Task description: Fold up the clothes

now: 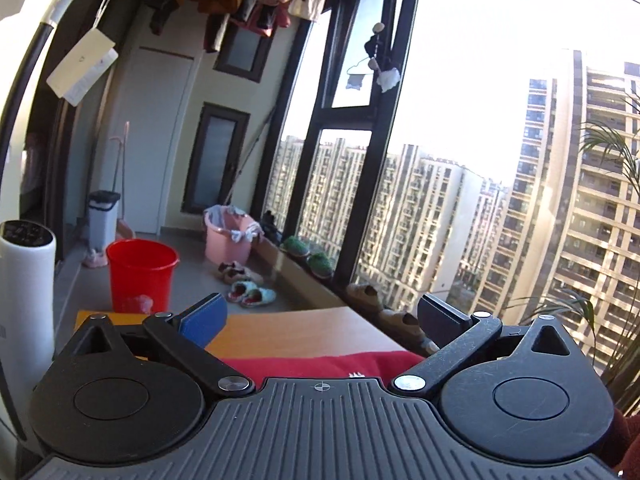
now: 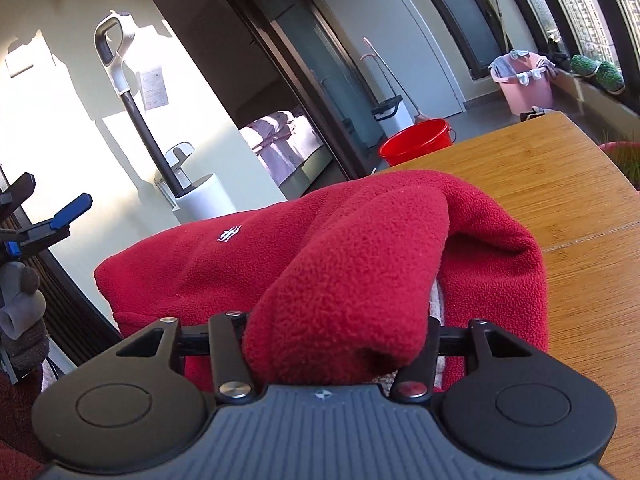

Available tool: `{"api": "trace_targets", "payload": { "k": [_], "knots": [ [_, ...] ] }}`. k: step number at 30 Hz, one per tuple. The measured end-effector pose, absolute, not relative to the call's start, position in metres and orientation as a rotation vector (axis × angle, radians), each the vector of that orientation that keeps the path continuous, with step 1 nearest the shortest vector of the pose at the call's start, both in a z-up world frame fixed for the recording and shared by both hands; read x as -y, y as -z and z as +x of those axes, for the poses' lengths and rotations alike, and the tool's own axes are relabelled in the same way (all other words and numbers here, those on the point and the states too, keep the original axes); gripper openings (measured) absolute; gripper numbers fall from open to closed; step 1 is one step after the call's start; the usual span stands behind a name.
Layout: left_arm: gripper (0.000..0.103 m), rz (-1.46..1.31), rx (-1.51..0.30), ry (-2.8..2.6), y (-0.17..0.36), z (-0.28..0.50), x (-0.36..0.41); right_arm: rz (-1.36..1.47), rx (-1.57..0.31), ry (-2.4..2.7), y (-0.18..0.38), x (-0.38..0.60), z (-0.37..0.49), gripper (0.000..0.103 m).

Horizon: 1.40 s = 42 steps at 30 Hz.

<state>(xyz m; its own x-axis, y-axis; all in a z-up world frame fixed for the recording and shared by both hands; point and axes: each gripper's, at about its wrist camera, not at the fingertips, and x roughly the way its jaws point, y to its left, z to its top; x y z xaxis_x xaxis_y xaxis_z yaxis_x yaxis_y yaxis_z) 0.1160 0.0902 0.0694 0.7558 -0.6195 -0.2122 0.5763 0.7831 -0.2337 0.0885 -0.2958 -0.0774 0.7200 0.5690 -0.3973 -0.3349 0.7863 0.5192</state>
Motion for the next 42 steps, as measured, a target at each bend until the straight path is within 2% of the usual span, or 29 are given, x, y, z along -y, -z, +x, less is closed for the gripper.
{"api": "trace_targets", "payload": {
  "k": [2,5,7,9,11,13,17,22,24,28,42],
  "knots": [
    [0.103,-0.135,-0.384,0.685,-0.049,0.134,-0.065,0.414,-0.573,-0.509,0.074,0.296,0.086,0.049],
    [0.103,-0.093,-0.596,0.646,0.011,0.145,-0.039,0.342,-0.557,-0.470,0.068,0.299,0.078,0.052],
    [0.103,-0.107,-0.639,0.607,0.043,0.140,-0.034,0.279,-0.538,-0.434,0.061,0.302,0.073,0.068],
    [0.103,-0.086,-0.573,0.568,0.047,0.127,-0.031,0.198,-0.480,-0.379,0.043,0.302,0.063,0.079],
    [0.103,-0.089,-0.551,0.537,0.047,0.123,-0.029,0.117,-0.422,-0.324,0.026,0.302,0.053,0.085],
    [0.103,-0.089,-0.547,0.526,0.049,0.124,-0.029,0.076,-0.346,-0.320,0.007,0.298,0.042,0.103],
    [0.103,-0.083,-0.552,0.516,0.048,0.124,-0.030,0.133,-0.254,-0.476,-0.011,0.276,0.033,0.103],
    [0.103,-0.084,-0.550,0.509,0.052,0.119,-0.033,0.235,-0.552,-0.489,0.046,0.243,0.073,0.103],
    [0.103,-0.066,-0.537,0.507,0.055,0.117,-0.030,0.205,-0.555,-0.465,0.070,0.235,0.072,0.103],
    [0.103,-0.042,-0.498,0.519,0.061,0.123,-0.029,0.146,-0.531,-0.454,0.069,0.229,0.076,0.103],
    [0.103,-0.006,-0.481,0.477,0.061,0.266,-0.034,0.073,-0.505,-0.458,0.066,0.221,0.225,0.103]
  ]
}}
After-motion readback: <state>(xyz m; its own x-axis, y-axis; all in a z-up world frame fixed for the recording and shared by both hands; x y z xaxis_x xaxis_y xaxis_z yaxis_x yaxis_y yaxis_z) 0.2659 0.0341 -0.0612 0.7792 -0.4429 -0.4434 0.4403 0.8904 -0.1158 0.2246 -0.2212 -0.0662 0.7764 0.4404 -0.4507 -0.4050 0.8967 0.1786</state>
